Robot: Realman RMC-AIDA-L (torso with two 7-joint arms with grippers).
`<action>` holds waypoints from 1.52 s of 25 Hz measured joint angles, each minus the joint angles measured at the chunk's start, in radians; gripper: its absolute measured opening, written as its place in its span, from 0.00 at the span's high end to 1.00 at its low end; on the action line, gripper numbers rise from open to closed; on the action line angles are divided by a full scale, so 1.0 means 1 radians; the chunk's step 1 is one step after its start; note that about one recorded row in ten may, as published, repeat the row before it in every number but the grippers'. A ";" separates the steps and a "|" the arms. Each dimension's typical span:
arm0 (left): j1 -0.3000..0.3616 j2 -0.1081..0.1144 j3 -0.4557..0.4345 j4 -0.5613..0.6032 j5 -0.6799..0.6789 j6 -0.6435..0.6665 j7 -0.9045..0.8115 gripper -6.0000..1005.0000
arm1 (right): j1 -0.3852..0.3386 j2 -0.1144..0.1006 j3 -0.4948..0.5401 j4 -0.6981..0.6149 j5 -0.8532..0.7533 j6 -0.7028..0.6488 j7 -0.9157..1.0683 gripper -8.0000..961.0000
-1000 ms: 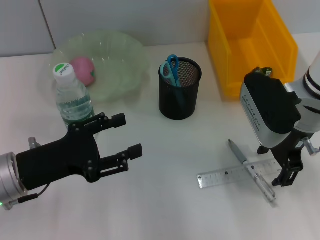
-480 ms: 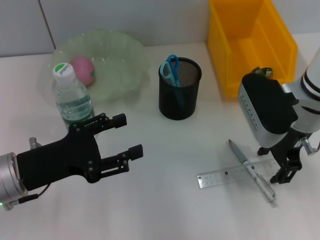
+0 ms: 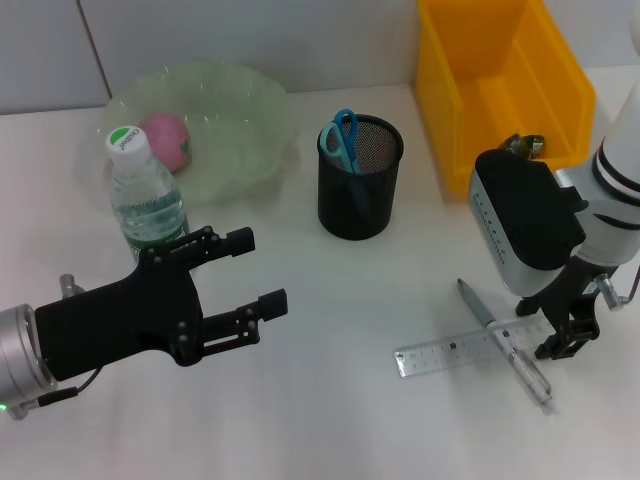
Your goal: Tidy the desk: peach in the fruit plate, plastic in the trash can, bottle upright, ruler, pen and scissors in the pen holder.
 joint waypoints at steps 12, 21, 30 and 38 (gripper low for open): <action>0.000 0.001 0.000 0.000 0.000 0.002 0.000 0.22 | 0.001 0.000 0.000 -0.009 -0.001 -0.005 0.016 0.54; 0.000 0.000 -0.005 0.005 0.000 0.012 0.000 0.22 | -0.018 0.000 0.023 -0.065 0.006 -0.015 0.033 0.58; 0.003 -0.004 -0.040 0.004 -0.009 0.063 0.010 0.22 | -0.096 -0.001 0.133 -0.236 0.102 -0.084 0.040 0.59; 0.014 -0.009 -0.046 -0.028 -0.137 0.103 0.048 0.22 | -0.206 -0.005 0.348 -0.278 0.374 -0.114 -0.013 0.59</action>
